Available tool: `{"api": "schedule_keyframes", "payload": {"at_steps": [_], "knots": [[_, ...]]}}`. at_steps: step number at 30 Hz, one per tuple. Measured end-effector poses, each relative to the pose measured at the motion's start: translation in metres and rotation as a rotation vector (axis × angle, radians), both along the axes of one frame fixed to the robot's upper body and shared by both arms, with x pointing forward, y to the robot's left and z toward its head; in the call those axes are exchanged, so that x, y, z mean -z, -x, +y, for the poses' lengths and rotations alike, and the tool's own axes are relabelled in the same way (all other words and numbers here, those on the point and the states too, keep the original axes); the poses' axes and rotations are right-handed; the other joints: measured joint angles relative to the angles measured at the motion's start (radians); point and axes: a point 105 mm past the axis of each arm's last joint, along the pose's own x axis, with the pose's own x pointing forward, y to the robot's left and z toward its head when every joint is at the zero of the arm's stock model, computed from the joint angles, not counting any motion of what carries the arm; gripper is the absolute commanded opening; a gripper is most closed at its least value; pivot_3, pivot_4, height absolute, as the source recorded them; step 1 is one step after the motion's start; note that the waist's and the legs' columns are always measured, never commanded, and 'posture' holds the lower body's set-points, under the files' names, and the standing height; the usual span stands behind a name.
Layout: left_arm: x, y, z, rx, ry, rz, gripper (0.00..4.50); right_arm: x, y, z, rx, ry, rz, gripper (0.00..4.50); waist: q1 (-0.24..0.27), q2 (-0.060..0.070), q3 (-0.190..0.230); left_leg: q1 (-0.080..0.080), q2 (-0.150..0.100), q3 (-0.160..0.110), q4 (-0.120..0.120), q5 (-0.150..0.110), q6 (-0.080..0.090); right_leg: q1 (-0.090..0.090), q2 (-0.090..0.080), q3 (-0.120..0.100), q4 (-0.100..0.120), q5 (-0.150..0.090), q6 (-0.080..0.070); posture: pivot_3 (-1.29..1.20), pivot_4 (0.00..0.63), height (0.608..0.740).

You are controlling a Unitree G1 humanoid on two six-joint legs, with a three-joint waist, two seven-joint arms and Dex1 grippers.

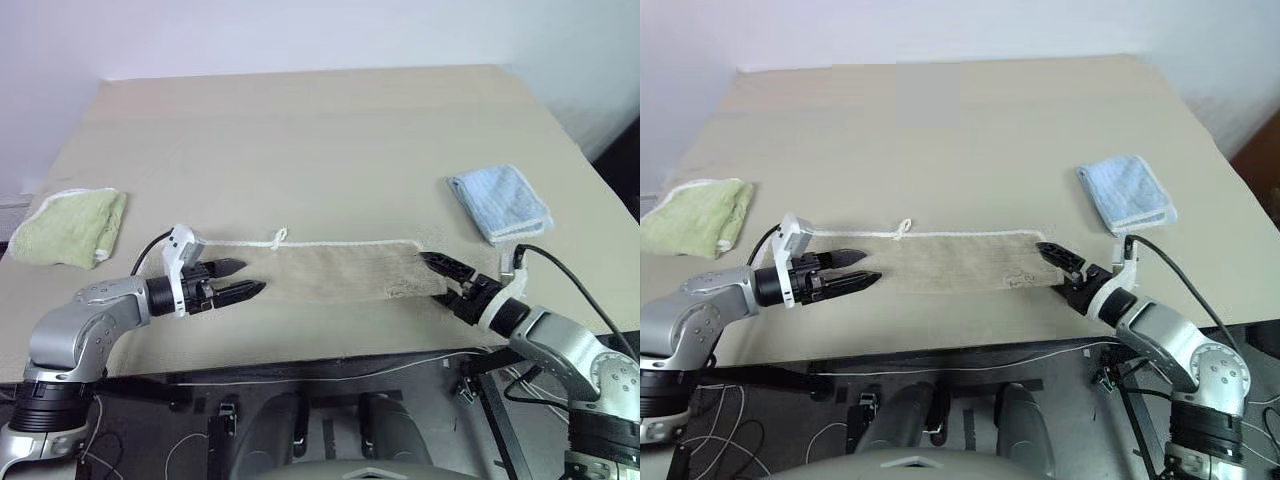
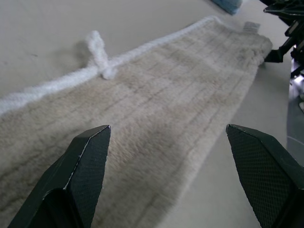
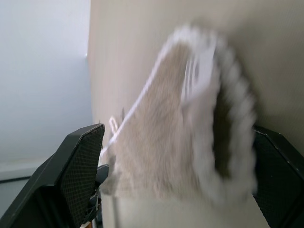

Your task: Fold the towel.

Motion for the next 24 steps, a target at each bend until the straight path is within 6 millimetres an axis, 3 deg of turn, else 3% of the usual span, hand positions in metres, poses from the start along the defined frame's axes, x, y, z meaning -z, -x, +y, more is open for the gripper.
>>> {"api": "schedule_keyframes", "payload": {"at_steps": [17, 21, 24], "knots": [[0.003, -0.005, 0.000, 0.007, -0.007, -0.006, 4.08, 0.005, 0.008, 0.010, -0.022, -0.025, 0.007, 4.50, -0.007, 0.000, 0.000, -0.002, 0.004, 0.002, 0.006, -0.001, 0.002, 0.001, 0.002, 0.000, -0.001, 0.000, 0.000, 0.00, 0.150, 0.740], [0.003, -0.006, -0.001, 0.011, -0.014, -0.016, 4.13, 0.008, 0.009, 0.009, -0.012, -0.023, 0.022, 3.64, -0.006, 0.000, 0.000, -0.003, 0.004, 0.002, 0.007, -0.001, 0.002, 0.001, 0.002, 0.000, -0.001, 0.000, 0.000, 0.00, 0.150, 0.740], [0.004, -0.007, 0.000, 0.013, -0.018, -0.017, 4.13, 0.015, 0.014, 0.007, -0.006, -0.022, 0.046, 2.58, -0.006, 0.000, 0.000, -0.003, 0.005, 0.002, 0.007, -0.001, 0.002, 0.001, 0.002, 0.000, 0.000, 0.000, 0.000, 0.00, 0.150, 0.740]]}}
